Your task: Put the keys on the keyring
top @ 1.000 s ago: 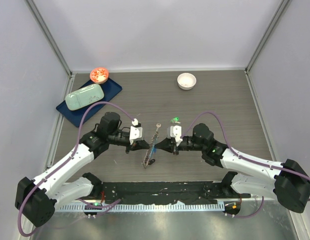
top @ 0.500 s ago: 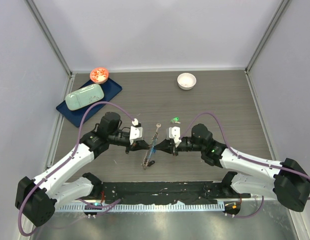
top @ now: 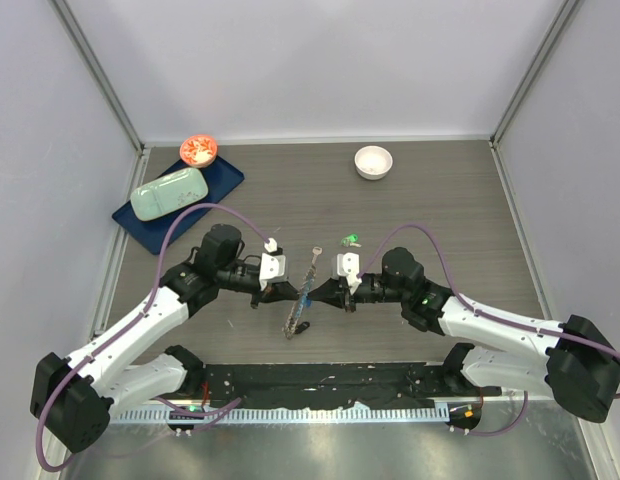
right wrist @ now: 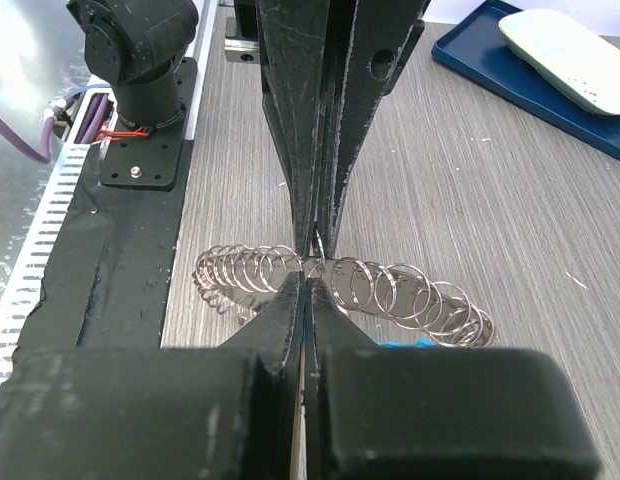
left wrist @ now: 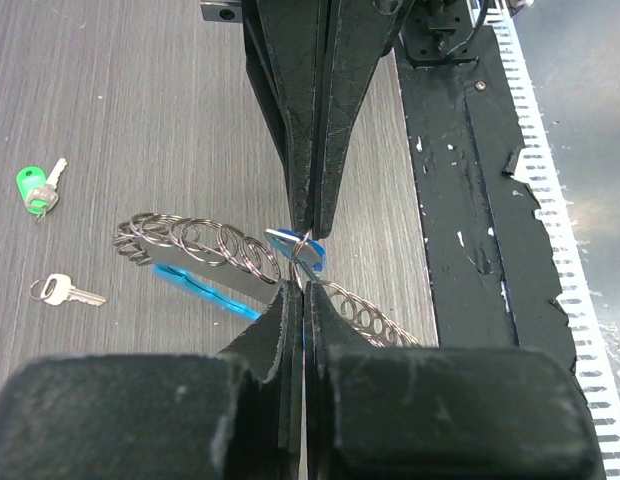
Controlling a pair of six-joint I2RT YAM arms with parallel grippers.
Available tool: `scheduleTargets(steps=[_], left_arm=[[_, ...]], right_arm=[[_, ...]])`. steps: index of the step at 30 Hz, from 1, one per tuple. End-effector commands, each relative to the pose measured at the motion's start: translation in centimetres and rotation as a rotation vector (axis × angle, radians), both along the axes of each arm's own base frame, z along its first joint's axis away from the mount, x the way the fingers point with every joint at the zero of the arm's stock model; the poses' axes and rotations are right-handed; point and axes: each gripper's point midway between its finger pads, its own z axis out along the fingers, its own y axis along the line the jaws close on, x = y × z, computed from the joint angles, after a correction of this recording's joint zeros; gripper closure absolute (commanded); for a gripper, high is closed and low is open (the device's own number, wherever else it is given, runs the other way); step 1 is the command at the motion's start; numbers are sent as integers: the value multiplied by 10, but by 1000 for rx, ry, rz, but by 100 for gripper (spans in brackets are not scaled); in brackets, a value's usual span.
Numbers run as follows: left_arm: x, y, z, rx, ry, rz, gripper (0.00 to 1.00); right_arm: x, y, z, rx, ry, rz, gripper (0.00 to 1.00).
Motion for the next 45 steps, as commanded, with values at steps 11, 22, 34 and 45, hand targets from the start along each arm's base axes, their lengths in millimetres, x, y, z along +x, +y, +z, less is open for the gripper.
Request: scheduleTargets(steps=[11, 22, 34, 45], left_arm=[[-28, -15, 29, -117, -44, -193, 100], [-21, -17, 30, -105, -32, -146, 100], [-16, -19, 33, -112, -18, -112, 100], [-9, -22, 35, -114, 6, -67, 100]], right_arm=[[14, 10, 27, 50, -58, -43, 99], [9, 11, 33, 63, -63, -13, 99], [7, 16, 37, 63, -137, -66, 99], [2, 23, 39, 58, -176, -83, 99]])
